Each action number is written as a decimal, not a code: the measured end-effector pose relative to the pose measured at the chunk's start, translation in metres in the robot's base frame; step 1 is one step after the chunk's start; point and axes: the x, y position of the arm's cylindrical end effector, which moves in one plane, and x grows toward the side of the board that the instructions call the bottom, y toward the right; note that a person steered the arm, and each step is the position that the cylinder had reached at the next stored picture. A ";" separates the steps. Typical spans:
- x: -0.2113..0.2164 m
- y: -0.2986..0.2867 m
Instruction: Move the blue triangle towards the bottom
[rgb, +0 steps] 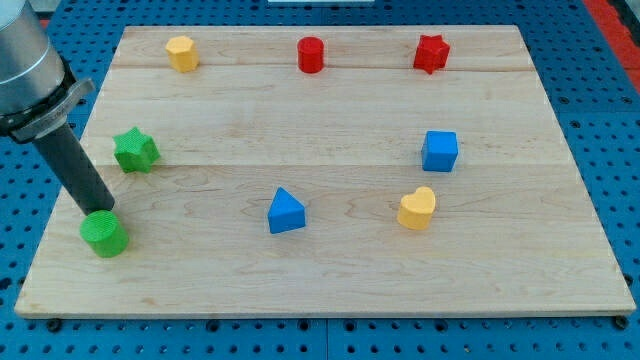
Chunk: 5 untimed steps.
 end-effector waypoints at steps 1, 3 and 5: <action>0.000 -0.002; 0.000 -0.002; 0.000 0.056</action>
